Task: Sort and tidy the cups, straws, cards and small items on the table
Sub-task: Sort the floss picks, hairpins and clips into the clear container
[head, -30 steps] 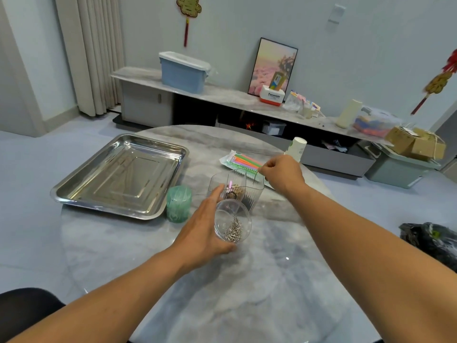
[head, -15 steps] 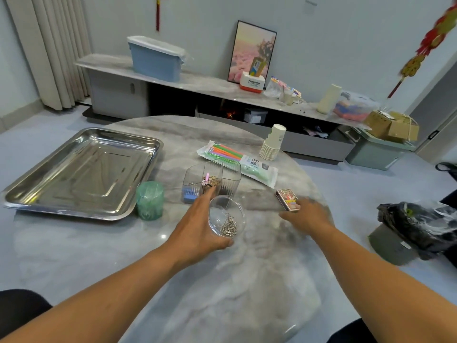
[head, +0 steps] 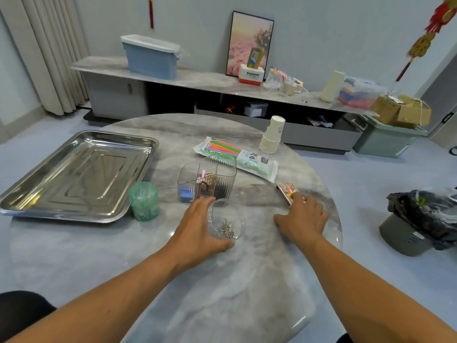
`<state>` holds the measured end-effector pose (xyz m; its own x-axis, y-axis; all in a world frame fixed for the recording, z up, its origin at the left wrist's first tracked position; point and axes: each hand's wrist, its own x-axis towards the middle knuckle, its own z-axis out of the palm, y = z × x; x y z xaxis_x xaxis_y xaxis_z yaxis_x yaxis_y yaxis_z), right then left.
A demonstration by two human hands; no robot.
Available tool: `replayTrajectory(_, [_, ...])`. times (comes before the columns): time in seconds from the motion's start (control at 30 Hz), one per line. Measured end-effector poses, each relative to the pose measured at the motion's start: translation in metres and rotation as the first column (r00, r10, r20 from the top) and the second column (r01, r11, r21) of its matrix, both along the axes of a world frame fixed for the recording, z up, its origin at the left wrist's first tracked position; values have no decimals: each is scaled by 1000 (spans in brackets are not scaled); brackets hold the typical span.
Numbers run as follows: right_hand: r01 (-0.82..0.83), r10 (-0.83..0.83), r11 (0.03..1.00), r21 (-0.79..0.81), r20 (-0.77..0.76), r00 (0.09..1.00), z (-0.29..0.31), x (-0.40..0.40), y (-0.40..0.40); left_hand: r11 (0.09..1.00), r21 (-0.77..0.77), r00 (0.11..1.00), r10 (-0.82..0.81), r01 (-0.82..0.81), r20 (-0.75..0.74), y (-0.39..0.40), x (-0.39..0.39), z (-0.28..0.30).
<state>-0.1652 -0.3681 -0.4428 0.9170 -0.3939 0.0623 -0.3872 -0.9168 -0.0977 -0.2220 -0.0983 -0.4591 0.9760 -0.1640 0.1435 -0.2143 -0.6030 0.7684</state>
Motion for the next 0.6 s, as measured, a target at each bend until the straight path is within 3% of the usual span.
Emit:
replayTrajectory(0.17, [165,-119,959,230,-199,973,-5,1,-9,1000,-20,999,15,-16,-32,7,-3,-3])
replayTrajectory(0.43, [87,-79,985,151,-57,995,-2,-2,3,996,-91,996,-7,-2,-92,5,-4,-3])
replayTrajectory(0.6, [133,-113,922,363,-75,991,-6,2,-2,995,-101,995,-14,4,-103,10,-7,-5])
